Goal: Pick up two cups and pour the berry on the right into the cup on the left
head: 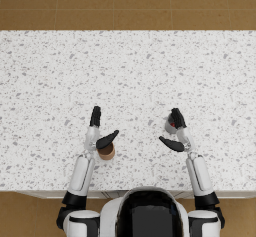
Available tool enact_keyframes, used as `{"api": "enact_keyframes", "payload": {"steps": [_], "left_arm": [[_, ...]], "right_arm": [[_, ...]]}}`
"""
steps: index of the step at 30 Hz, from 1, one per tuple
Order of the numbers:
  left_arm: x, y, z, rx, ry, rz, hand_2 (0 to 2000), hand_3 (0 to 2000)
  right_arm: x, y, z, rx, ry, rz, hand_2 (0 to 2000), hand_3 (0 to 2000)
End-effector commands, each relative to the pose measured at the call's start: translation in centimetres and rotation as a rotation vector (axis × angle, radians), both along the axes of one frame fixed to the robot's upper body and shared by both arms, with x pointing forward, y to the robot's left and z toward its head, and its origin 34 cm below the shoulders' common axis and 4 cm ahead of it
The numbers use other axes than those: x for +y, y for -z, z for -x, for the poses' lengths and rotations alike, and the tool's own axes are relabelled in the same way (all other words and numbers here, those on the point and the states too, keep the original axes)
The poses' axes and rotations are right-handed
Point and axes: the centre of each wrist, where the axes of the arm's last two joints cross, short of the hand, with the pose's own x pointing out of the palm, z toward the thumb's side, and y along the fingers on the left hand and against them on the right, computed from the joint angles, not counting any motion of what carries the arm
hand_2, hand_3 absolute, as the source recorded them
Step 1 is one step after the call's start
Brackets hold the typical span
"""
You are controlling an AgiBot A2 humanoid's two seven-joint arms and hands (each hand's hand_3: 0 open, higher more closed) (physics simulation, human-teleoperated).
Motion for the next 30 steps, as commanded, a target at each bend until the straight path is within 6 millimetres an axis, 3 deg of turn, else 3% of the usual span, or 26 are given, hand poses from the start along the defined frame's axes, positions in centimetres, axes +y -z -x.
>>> {"api": "enact_keyframes", "payload": {"steps": [1,16,17,24,30], "left_arm": [[0.0,0.0,0.0,0.000,0.000,0.000,0,0],[0.0,0.0,0.0,0.000,0.000,0.000,0,0],[-0.6,0.6,-0.1,0.024,0.021,-0.007,0,0],[0.6,2.2,1.2,-0.025,0.057,-0.015,0,0],[1.9,3.4,2.9,-0.033,-0.005,-0.211,0,0]], "right_arm": [[0.0,0.0,0.0,0.000,0.000,0.000,0,0],[0.0,0.0,0.0,0.000,0.000,0.000,0,0],[0.6,0.6,-0.1,0.024,-0.021,0.007,0,0],[-1.1,0.7,0.0,-0.037,0.148,-0.070,0,0],[-1.6,1.6,-0.3,-0.069,0.235,0.088,0,0]]}}
